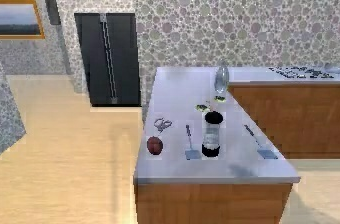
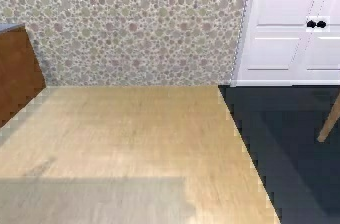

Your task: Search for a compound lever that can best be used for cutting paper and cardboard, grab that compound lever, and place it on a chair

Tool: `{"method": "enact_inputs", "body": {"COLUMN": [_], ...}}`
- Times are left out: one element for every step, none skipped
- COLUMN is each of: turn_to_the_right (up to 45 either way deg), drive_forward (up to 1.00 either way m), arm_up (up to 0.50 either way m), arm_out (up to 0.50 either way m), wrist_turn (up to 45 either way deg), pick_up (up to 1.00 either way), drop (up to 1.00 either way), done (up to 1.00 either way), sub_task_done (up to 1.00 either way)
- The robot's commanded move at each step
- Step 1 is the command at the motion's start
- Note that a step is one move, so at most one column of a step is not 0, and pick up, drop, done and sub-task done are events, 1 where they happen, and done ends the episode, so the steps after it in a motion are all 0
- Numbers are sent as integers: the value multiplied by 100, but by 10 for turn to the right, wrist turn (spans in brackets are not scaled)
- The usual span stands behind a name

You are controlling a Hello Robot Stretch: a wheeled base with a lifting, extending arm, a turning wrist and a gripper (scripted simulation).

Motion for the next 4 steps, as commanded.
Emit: {"method": "enact_inputs", "body": {"turn_to_the_right": [-450,-420,-30,450], "drive_forward": [0,0,0,0], "arm_up": [0,0,0,0], "arm_out": [0,0,0,0], "wrist_turn": [0,0,0,0], "pick_up": [0,0,0,0], "drop": [0,0,0,0], "done": [0,0,0,0], "sub_task_done": [0,0,0,0]}}
